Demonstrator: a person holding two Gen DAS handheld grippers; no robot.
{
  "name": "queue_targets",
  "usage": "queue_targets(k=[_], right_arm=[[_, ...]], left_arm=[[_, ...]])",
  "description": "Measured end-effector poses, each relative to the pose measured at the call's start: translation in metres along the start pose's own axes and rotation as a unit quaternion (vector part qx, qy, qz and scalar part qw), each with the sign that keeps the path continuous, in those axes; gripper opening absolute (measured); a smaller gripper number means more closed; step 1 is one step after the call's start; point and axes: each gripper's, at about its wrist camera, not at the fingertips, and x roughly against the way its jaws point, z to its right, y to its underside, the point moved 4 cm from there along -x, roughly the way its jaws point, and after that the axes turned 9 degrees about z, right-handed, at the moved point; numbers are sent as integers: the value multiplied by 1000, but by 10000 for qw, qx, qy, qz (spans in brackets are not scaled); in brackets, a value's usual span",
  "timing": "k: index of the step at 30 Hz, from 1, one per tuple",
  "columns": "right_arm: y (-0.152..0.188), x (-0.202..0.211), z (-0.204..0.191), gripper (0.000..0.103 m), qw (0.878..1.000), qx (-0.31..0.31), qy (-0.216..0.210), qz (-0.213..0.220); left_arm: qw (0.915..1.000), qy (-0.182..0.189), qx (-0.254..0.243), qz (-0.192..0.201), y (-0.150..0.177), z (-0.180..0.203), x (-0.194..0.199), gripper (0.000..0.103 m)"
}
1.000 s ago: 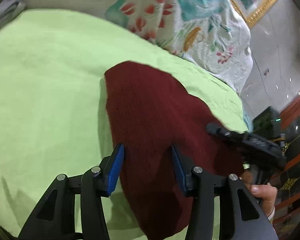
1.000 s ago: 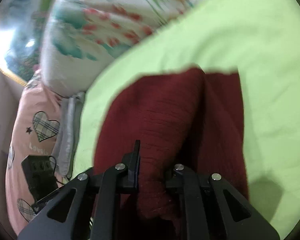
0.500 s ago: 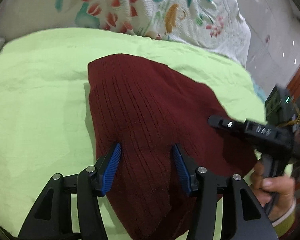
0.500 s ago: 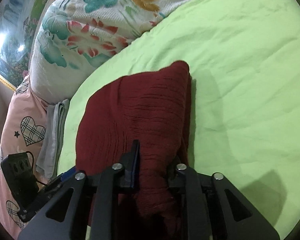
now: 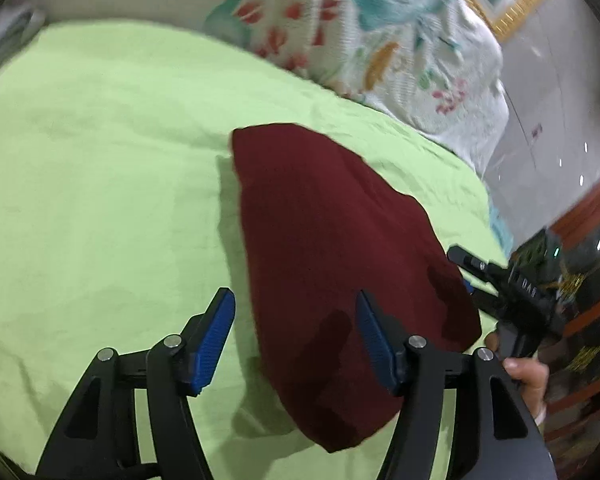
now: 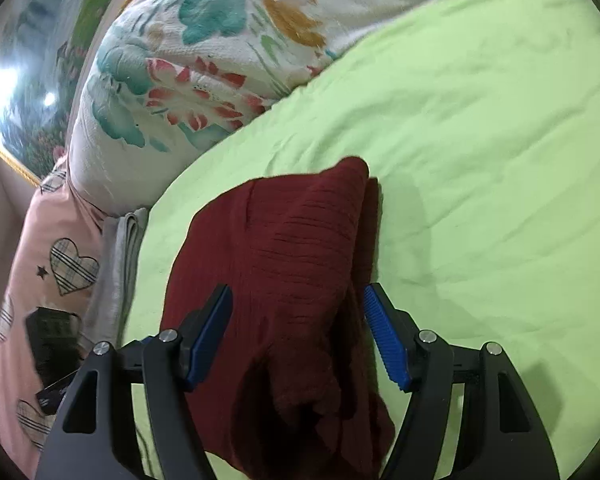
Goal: Fold large clothes
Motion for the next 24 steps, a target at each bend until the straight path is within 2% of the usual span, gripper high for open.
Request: queue_targets(k=[5,7,9,11,13,14,15,16,17,20,24], right_arm=[[3,-18,7,69,9995,-81,40,-298],[4,-24,11,69,9991,-89,61,-401],[5,-32,14,69,9982,-128,-14,-581],[7,-41,14,69,9968,-106,-182,-774],[7,-46,13,68,9954,-125,-323,-898],[6,-48,12,63,9951,-134,-352,-915],[6,-50,11,56,9947,-139,-390,-943],[9,-53,11,43,9937,-163,-414,-1028],[11,-55,12,38,9930,-240,-451,-1062],[15,-47,9,32,9938,-357,-537,-905],[23,-34,-12,30,9947,-332,-655,-726]], left_arm=[[9970,387,534,-413,-5,-16,-29,64],[9949,550,661,-536,-6,-18,-45,70],[9923,653,799,-680,-6,-20,-62,81],[9883,816,991,-828,-2,-20,-79,82],[9853,1047,1047,-848,-1,-16,-90,80],[9851,1094,1012,-855,-2,-14,-93,74],[9856,1098,949,-869,-2,-10,-96,70],[9862,1097,891,-860,-2,-8,-96,67],[9874,1077,823,-821,-3,-5,-96,62],[9909,1049,584,-606,-4,3,-83,52],[9927,1039,464,-397,-1,1,-49,45]])
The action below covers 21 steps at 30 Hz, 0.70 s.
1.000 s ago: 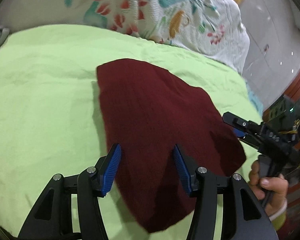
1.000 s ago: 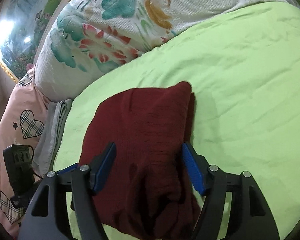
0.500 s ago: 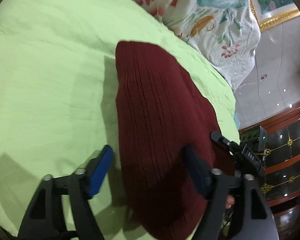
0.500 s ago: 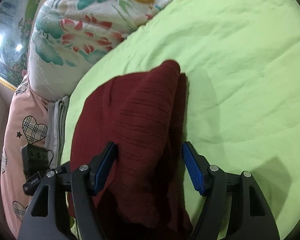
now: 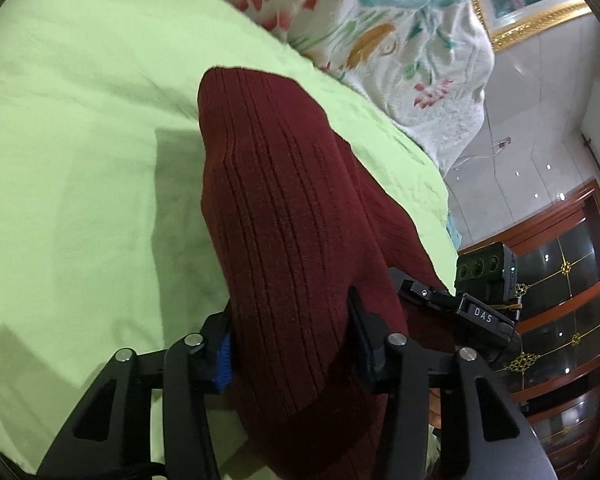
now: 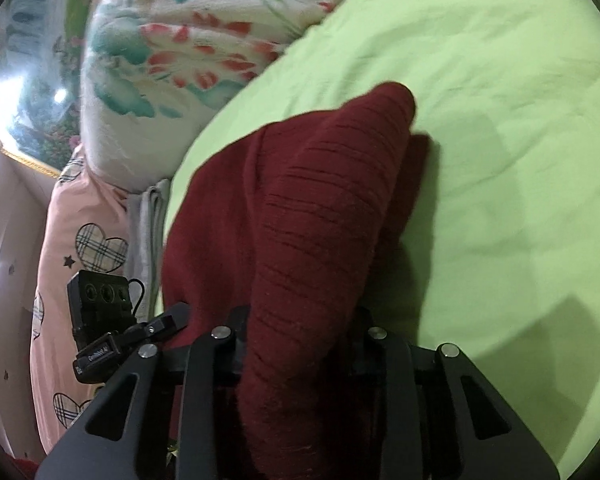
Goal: Fold large clothes
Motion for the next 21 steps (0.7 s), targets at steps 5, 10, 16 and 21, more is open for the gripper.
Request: queue_targets(k=[5,10,16,21], right_arm=[[32,-17,-54,30,9988,320,-340,-175],[72,-60,-107,30,9936,490,-870,-535],[102,-93,-117,30,9927,430,-888,-690],[104,-92,-109,32,9932,504,-693,-791]], left_arm=[[9984,-254,-280,420,4,-8,76,42],[9944,-655,-326,765,3,-41,159,37],[9905,-1144,58,763,26,-101,192,33],[9911,-941,254,904,30,-107,186,34]])
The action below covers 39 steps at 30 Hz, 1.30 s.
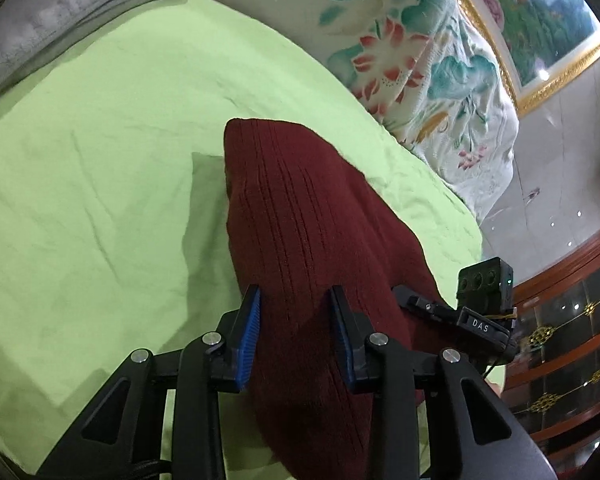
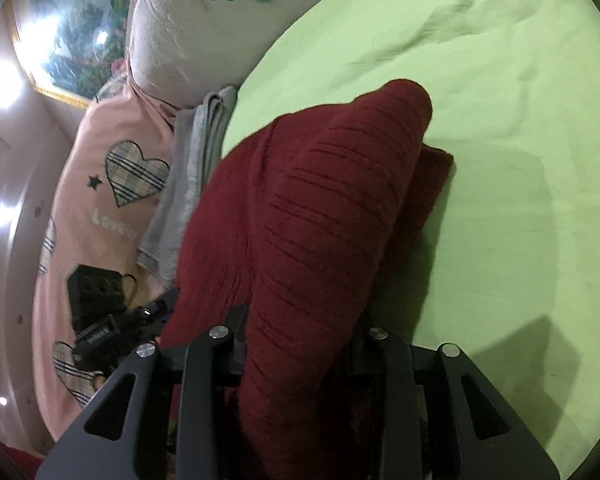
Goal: Fold large clothes
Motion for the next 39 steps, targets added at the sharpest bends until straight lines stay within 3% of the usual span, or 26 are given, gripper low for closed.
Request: queue_targets(k=[5,9,13,18,19,20,22,25,27,31,35,39], right_arm=[[-1,5,12,46,9996,-152,228,-40],[-7,21,12,56,9989,-134,417,154],[-27,41,10,57,9966,-29,580,589],[-51,23,3,57,9962,167,655,544],[-53,13,3,45,9965,172,706,425],[-54,7,2,16,9962,223,764,351],[-55,8,-5,13,9960,373,699,417],[-60,33,-7,8,9943,367,419,910],[-61,36,5,8,9932,225,595,973],[-51,25,31,22,9945,-200,848,573],[-44,51,13,39,9932,15,766,871],[-16,78,-14,41,9930,400,535,972]], left_arm=[[9983,-271,-508,15,4,22,-9,36],[9980,-291,-556,70,2,24,6,36],[9969,-207,-669,354,-4,32,23,36],[9954,35,-906,324,-3,48,14,36],[9958,23,-891,212,0,46,5,36],[9963,28,-851,131,3,45,-1,35],[9966,141,-806,108,6,47,-5,35],[9961,442,-763,-9,13,58,-12,35],[9945,343,-983,-150,23,68,-27,35],[9931,242,-1143,-109,26,80,-34,35],[9945,169,-1031,11,24,73,-14,35],[9918,-212,-1197,396,33,64,32,39]])
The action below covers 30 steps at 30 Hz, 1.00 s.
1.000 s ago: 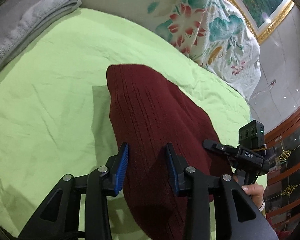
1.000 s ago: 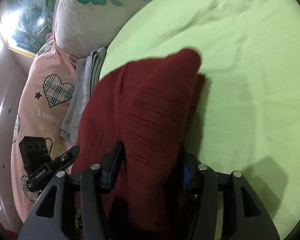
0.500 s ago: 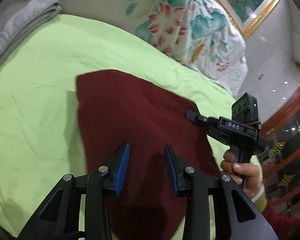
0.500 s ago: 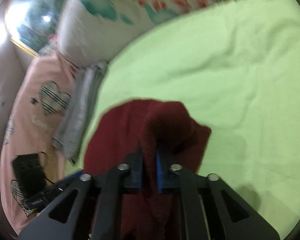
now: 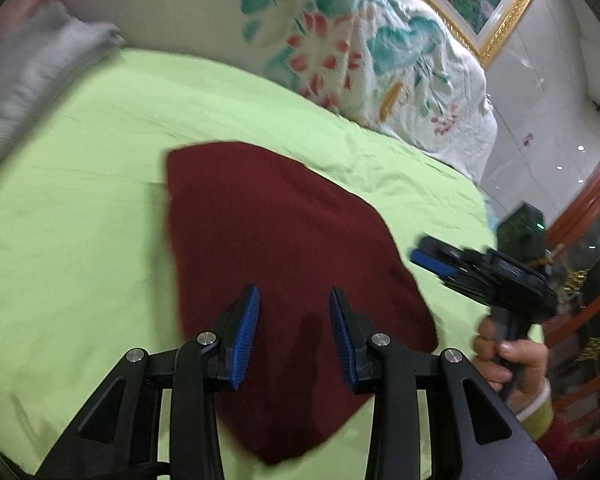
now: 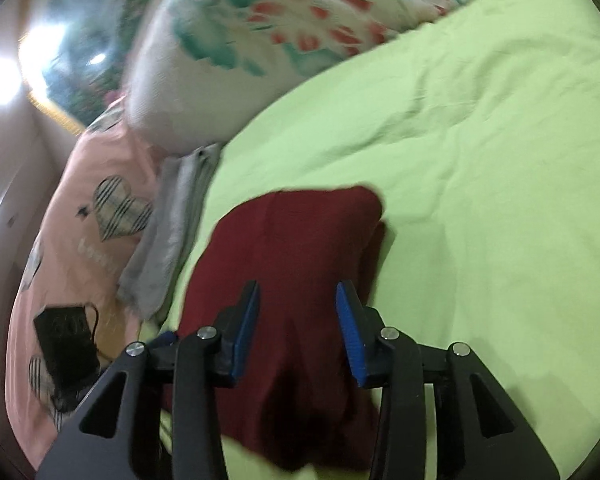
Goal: Fold large clothes
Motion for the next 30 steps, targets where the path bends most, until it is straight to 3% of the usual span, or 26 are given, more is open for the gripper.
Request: queue_targets(k=[3,7,14,16,17,18,19,21,23,30], right_arm=[[28,15,-10,41,9997,228,-14,-130],[57,24,-13,44,9988,388,112,-280],[69,10,-17,47,9967,598,286,-465],[72,2,-17,47,9958,645,326,-557],[74,-3,-16,31,9955,617,320,-650],[75,-6,-15,16,9951,607,320,-707],[75,-7,-14,7,9952,580,296,-737],[69,2,-12,7,9974,452,153,-549],[61,17,-10,7,9988,393,52,-287],[78,2,22,7,9956,352,541,-686]], left_arm=[[9993,-330,-49,195,22,-8,38,46],[9982,-548,-186,124,56,-9,60,52],[9907,-1017,-891,133,74,5,37,53],[9856,-1222,-1162,152,75,7,28,48],[9830,-1274,-1317,130,77,10,24,33],[9797,-1327,-1497,88,77,14,21,27],[9752,-1435,-1684,93,78,19,19,25],[9623,-1600,-2195,158,81,36,21,20],[9565,-1595,-2435,211,84,47,24,19],[9597,-1370,-2452,-88,96,54,4,20]])
